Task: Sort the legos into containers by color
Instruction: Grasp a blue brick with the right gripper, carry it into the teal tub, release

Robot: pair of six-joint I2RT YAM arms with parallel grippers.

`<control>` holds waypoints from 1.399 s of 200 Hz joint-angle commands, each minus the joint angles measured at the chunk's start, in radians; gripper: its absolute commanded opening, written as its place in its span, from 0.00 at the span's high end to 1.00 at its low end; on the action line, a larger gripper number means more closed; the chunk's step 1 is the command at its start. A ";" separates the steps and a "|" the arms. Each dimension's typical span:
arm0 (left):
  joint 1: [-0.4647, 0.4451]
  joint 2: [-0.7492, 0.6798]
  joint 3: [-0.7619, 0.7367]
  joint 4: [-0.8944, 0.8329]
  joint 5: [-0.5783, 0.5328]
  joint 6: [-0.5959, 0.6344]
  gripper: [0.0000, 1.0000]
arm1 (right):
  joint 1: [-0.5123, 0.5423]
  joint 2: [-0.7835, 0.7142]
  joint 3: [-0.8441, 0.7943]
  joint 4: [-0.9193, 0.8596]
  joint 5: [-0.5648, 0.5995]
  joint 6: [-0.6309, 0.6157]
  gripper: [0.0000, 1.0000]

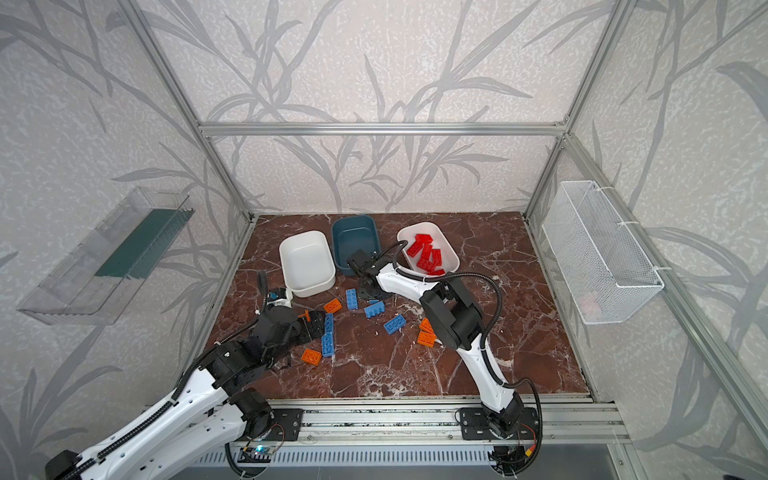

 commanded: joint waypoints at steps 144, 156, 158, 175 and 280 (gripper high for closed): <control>0.048 0.254 0.140 0.022 -0.077 0.042 0.03 | -0.117 0.217 0.686 -0.126 -0.045 -0.329 0.70; 0.060 0.276 0.150 0.022 -0.078 0.044 0.03 | -0.127 0.327 0.863 -0.183 -0.061 -0.349 0.62; 0.061 0.278 0.151 0.022 -0.077 0.044 0.03 | -0.128 0.348 0.893 -0.192 -0.062 -0.351 0.60; 0.078 0.302 0.162 0.022 -0.077 0.048 0.03 | -0.146 0.478 1.102 -0.246 -0.104 -0.363 0.33; 0.116 0.295 0.156 0.024 -0.061 0.032 0.03 | -0.176 0.402 0.902 -0.180 -0.106 -0.382 0.30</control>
